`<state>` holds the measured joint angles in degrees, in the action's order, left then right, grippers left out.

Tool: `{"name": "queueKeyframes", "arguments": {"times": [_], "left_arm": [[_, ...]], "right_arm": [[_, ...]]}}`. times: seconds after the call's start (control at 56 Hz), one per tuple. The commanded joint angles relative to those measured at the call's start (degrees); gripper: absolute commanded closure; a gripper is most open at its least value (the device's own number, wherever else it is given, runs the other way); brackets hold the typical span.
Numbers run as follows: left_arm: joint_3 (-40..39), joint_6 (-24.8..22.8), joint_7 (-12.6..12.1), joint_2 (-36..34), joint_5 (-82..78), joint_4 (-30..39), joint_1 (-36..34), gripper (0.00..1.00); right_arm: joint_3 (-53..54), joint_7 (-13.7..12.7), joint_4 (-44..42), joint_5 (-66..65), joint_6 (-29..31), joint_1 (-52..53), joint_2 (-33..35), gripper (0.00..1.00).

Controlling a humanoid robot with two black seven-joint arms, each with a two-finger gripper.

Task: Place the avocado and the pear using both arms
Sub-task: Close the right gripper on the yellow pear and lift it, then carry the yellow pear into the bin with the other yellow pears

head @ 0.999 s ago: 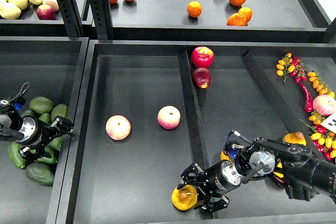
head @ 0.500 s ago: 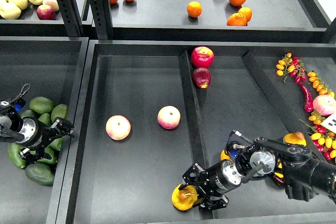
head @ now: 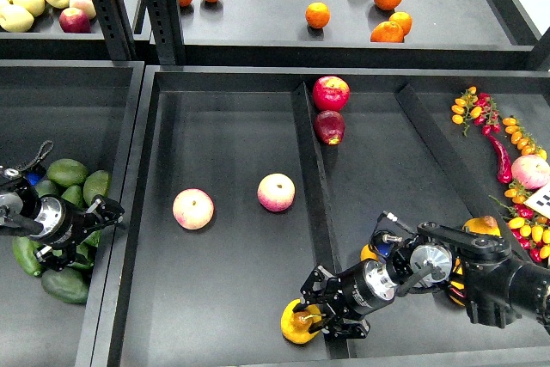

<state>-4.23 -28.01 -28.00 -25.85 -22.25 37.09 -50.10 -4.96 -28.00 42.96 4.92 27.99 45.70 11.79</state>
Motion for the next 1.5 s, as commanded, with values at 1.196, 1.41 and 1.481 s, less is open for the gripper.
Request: {"name": "queueKeyframes", "arguments": {"times": [1.196, 1.41, 1.481], "left_arm": [[-1.0, 0.0, 0.0, 0.4, -0.1, -0.4, -0.1, 0.00], [-1.3, 0.0, 0.0, 0.4, -0.1, -0.8, -0.2, 0.00], [-1.5, 0.0, 0.0, 0.4, -0.1, -0.9, -0.2, 0.00]], "right_arm": [[-0.8, 0.0, 10.3, 4.8, 0.0, 7.1, 18.9, 0.82], [-2.8, 0.0, 10.7, 4.8, 0.0, 7.1, 20.2, 0.82], [-3.8, 0.0, 10.6, 4.8, 0.0, 7.1, 20.9, 0.82]]}}
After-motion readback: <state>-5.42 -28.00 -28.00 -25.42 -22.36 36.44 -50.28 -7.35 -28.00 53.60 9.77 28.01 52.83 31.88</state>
